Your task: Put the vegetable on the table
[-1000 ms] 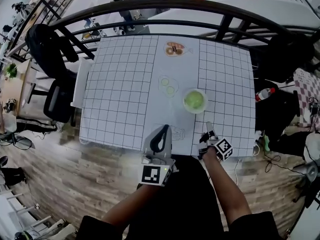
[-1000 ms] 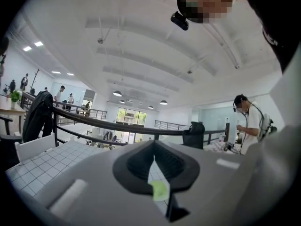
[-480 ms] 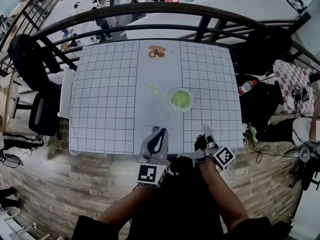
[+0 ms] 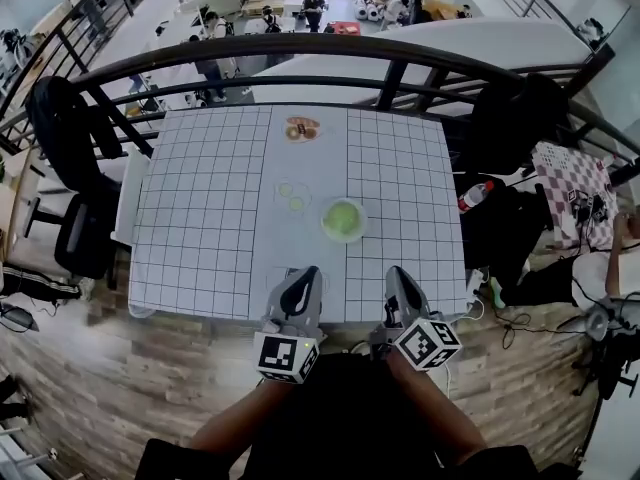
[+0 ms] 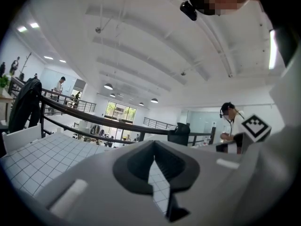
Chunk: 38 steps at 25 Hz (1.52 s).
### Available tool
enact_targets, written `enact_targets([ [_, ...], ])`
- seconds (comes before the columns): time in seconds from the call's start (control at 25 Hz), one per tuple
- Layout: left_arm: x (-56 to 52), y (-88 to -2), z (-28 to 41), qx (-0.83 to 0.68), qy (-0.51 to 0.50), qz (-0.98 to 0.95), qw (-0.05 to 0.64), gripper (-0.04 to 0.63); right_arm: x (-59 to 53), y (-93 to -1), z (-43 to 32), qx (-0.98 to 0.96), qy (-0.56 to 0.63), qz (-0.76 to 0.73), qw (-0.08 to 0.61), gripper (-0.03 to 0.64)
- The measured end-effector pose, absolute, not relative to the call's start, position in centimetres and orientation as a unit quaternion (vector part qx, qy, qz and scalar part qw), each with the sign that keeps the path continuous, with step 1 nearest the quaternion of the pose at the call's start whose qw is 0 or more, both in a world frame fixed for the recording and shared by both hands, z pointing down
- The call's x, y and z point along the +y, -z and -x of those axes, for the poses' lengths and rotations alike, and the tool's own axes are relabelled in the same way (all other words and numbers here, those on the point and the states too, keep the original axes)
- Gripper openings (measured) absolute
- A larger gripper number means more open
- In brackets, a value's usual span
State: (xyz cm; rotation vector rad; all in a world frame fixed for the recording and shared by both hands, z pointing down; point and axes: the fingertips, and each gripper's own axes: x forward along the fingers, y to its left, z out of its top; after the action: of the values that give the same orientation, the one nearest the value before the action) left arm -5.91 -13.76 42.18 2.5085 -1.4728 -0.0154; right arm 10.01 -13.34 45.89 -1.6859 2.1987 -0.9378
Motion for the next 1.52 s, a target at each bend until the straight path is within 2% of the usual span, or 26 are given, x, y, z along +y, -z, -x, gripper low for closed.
enact_targets([
  [0.32, -12.2, -38.0, 1.8, -0.468, -0.008, -0.881, 0.066, 0.008, -11.8, -38.9, -10.3, 0.795, 0.180, 0.576, 0.060, -0.005],
  [0.6, -12.2, -37.9, 1.6, -0.491, 0.014, -0.869, 0.057, 0.008, -11.8, -38.5, -8.3, 0.824, 0.112, 0.555, 0.028, -0.005],
  [1.52, -8.8, -39.1, 5.5, -0.494, 0.011, -0.867, 0.063, 0.008, -7.7, -40.0, -1.9, 0.834, 0.080, 0.546, -0.008, -0.005],
])
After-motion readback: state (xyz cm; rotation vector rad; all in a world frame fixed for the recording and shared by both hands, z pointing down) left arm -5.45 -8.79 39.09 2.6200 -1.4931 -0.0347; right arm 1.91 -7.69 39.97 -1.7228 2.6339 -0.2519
